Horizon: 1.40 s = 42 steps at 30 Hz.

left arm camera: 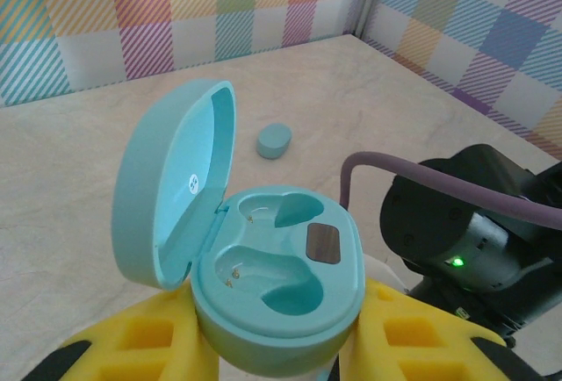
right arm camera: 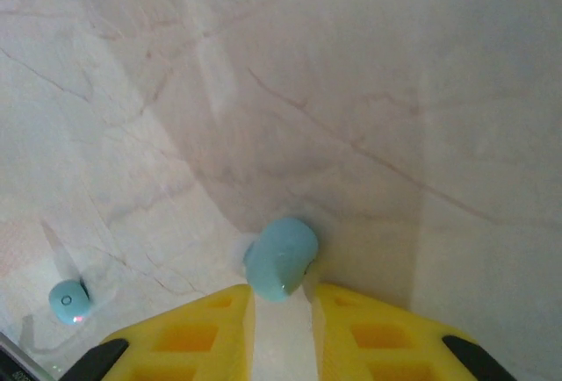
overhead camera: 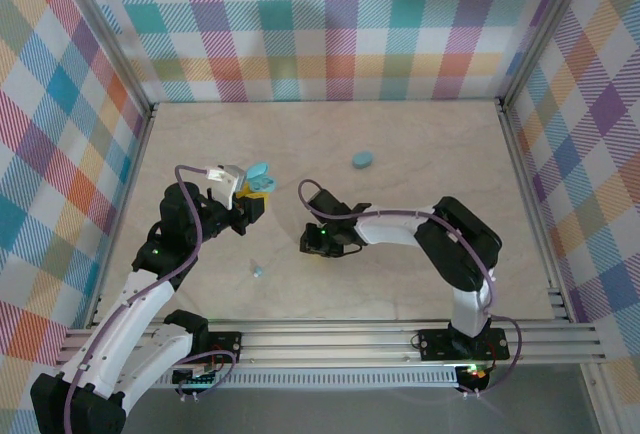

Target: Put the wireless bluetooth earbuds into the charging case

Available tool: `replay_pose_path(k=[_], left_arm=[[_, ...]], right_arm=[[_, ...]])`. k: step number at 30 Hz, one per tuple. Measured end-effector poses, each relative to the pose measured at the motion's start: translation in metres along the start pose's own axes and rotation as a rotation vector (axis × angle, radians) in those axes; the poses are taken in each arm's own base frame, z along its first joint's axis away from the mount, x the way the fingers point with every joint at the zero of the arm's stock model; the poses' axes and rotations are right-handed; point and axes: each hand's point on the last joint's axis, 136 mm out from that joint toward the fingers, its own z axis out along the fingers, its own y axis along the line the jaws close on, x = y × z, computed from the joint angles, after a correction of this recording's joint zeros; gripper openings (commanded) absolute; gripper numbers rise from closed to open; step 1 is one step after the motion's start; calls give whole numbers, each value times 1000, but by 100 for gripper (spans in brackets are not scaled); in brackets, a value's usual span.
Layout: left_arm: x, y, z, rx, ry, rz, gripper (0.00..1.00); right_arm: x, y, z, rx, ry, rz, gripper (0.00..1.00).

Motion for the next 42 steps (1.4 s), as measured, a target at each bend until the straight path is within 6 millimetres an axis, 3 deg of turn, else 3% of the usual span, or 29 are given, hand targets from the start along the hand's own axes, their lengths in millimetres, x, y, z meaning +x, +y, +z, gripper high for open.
replay_pose_path(k=[7, 29, 38, 42], left_arm=[[0, 0, 0, 0, 0, -1, 4], [-1, 0, -1, 0, -4, 1, 5], [-4, -1, -6, -11, -16, 6, 4], [-2, 0, -8, -16, -12, 4, 4]], right_arm=[[-14, 8, 6, -6, -7, -28, 24], [-23, 8, 5, -5, 23, -37, 33], [-32, 1, -2, 63, -5, -48, 32], [-41, 12, -11, 84, -30, -77, 31]])
